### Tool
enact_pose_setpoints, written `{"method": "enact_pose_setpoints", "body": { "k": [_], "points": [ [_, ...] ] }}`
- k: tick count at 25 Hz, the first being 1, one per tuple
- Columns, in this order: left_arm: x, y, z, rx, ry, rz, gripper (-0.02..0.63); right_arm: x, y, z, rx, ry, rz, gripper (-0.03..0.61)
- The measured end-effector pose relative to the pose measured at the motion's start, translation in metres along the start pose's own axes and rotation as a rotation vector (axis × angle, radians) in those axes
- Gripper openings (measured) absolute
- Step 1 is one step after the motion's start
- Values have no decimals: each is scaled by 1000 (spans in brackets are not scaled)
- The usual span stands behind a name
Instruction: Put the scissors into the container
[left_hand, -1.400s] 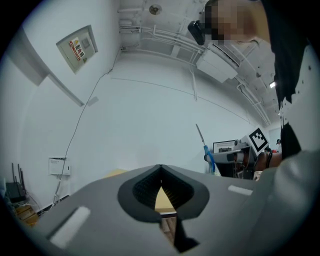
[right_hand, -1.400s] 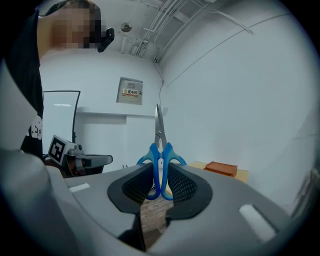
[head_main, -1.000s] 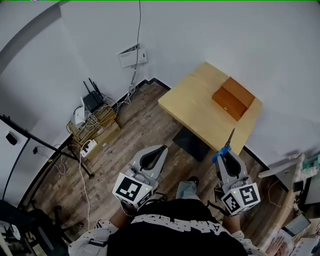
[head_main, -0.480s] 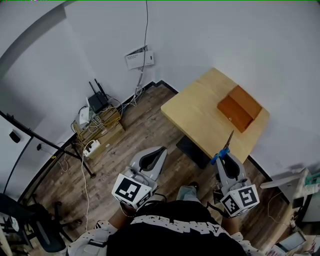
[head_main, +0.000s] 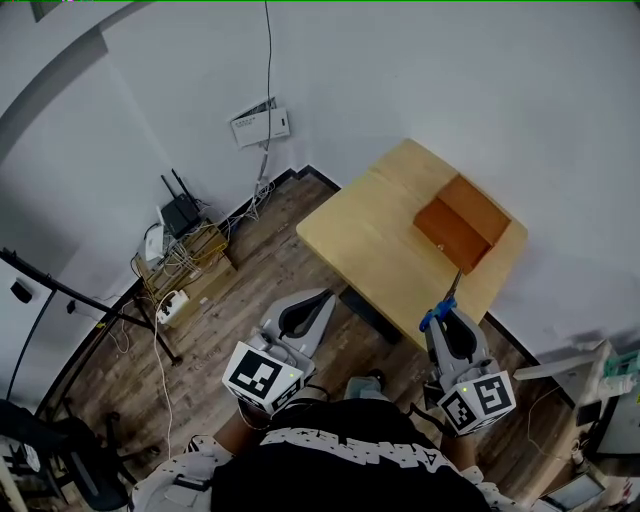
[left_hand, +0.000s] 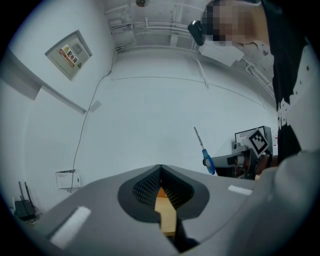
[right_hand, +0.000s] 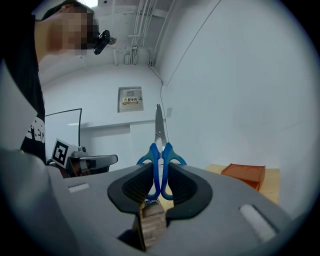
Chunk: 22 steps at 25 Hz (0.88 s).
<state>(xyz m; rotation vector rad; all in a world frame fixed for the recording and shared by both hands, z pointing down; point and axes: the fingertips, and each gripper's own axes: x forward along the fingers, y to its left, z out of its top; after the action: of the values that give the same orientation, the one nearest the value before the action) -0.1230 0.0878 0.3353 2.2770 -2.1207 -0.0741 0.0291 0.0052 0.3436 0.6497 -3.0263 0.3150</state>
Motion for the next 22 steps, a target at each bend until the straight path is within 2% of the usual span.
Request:
{"method": "enact_pose_setpoints", "body": {
  "k": [7,15,22],
  "points": [
    [36,-11,3,36,23,1,2,5,-38,3,26,-5,12,106],
    [73,-17,-7,42,53,24,2,11,-79,1,50,-11,22,106],
    [106,-34,2,39,32,10,2,13,-113,6,61,-8,33,106]
  ]
}}
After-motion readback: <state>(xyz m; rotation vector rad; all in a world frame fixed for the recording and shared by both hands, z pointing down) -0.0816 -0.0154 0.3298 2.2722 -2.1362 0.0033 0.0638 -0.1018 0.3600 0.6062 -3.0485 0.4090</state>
